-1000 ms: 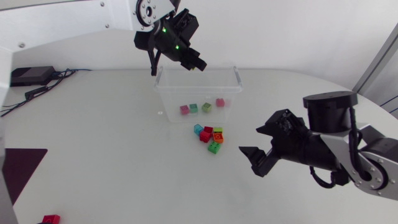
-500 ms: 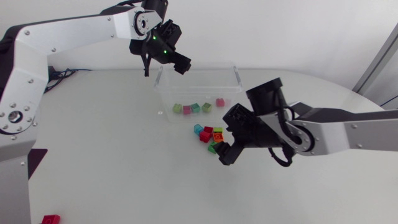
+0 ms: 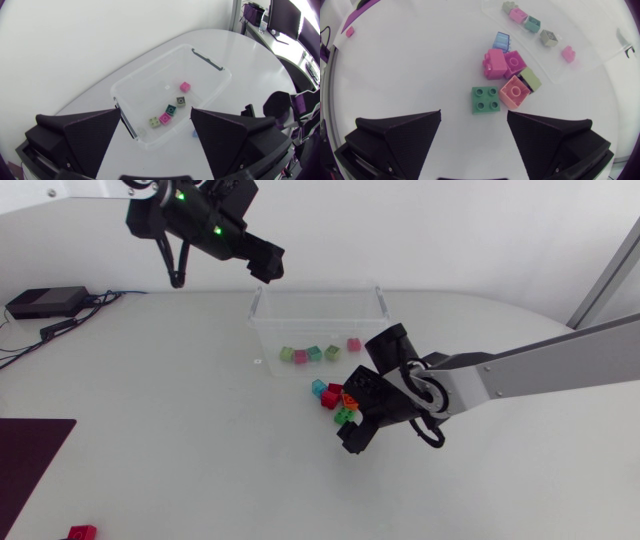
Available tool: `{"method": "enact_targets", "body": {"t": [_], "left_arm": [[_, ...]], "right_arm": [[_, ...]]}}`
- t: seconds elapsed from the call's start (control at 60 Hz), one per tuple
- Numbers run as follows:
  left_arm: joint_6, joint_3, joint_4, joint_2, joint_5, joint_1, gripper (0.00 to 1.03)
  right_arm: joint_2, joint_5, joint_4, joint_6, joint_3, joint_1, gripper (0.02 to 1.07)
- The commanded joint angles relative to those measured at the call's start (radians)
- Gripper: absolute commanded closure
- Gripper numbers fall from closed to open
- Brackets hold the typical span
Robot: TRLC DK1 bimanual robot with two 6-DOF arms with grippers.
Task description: Pick up the duplo bricks and place them in the container
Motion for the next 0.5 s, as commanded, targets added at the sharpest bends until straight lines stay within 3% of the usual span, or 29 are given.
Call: {"method": "enact_targets", "body": {"t": [0.0,0.483], "left_arm": [[0.021,-0.103,-0.027,-0.066,0.006,-0.006,0.05],[0.159,-0.534,-0.076,-0.371,0.001,-0.001,0.05]], "right_arm": [[0.045,0.01,-0.019,-0.019,0.022,-0.01,0.11],[0.146,0.016,-0.091,-0.04,0.124,-0.017,0.16]]}}
